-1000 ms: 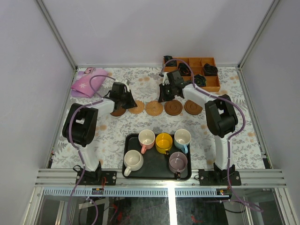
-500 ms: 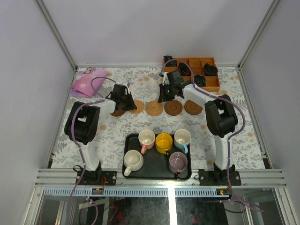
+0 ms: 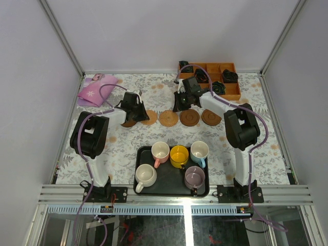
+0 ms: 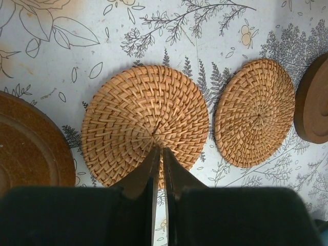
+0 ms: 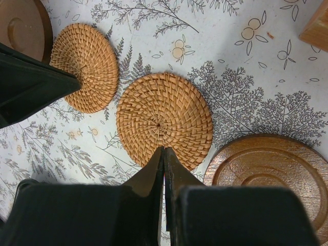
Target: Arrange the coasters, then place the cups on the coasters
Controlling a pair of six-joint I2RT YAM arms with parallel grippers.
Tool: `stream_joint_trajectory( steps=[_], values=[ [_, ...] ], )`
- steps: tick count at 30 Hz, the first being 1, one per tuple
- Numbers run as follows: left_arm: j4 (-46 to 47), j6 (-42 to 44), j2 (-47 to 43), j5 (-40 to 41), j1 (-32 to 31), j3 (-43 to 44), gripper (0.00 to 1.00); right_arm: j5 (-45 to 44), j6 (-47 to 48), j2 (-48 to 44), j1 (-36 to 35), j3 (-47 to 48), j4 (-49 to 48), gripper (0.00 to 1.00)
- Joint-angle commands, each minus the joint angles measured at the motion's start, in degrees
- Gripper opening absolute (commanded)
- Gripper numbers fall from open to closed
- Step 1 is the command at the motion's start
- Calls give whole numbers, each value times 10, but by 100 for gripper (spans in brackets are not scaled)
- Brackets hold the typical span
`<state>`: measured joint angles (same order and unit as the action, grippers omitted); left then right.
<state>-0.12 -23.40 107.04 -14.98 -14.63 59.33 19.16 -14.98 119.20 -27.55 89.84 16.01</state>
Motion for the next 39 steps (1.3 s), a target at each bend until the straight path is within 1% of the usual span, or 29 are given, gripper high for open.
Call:
stream_joint_trajectory(
  steps=[1,17,29,39],
  values=[
    [-21,19,-17,8,-2,-11,5,6,-2,-11,-6,14,-15,0],
    [-17,28,-10,-15,-8,-2,5,1,-7,-16,-6,5,-24,0],
    [-30,25,-14,10,-8,4,5,5,-1,-12,-6,8,-18,0],
    [-35,28,-22,2,-8,42,7,7,11,-10,-6,8,-11,0]
  ],
)
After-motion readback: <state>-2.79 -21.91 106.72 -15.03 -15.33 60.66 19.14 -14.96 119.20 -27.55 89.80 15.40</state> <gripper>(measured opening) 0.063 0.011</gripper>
